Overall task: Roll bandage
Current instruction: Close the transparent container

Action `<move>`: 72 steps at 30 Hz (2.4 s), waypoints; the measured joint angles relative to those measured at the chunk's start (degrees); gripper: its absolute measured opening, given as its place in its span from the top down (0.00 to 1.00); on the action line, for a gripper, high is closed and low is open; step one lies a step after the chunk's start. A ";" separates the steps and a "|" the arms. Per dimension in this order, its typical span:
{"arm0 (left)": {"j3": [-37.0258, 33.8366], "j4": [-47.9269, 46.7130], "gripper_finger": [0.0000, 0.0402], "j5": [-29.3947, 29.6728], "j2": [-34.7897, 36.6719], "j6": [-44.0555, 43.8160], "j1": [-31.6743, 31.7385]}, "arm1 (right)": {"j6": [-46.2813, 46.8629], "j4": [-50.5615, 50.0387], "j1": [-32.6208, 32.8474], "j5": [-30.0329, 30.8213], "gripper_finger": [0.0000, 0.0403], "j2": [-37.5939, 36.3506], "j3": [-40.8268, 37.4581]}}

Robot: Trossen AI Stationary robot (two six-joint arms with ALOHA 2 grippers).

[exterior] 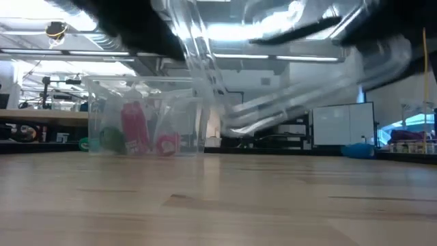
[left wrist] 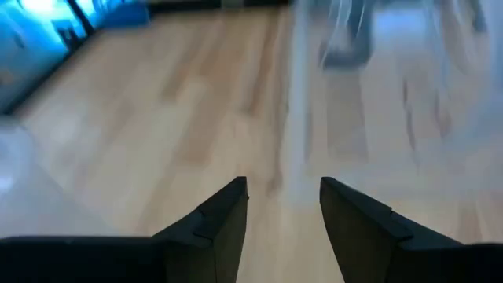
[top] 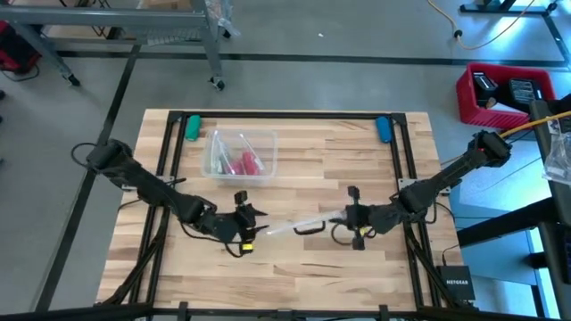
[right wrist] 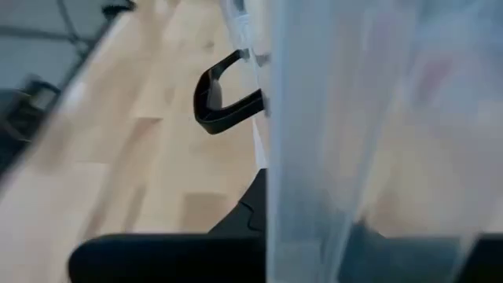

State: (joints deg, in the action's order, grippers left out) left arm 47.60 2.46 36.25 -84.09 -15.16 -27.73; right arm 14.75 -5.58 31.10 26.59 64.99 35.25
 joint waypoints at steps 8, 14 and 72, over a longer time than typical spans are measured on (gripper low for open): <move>7.78 -1.41 0.61 2.03 3.75 12.08 -0.34 | -13.66 -11.66 1.19 9.93 0.98 0.18 12.65; 13.61 -1.50 0.61 2.23 4.12 24.86 -0.35 | -8.67 -12.79 -0.44 11.33 0.98 0.25 16.64; 21.48 4.42 0.65 22.11 -8.81 59.78 5.45 | 4.02 -5.94 -12.43 2.84 0.97 5.51 21.66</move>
State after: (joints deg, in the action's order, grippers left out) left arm 69.08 6.88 58.35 -92.90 44.62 -22.28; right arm 18.78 -11.52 18.68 29.43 70.50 56.90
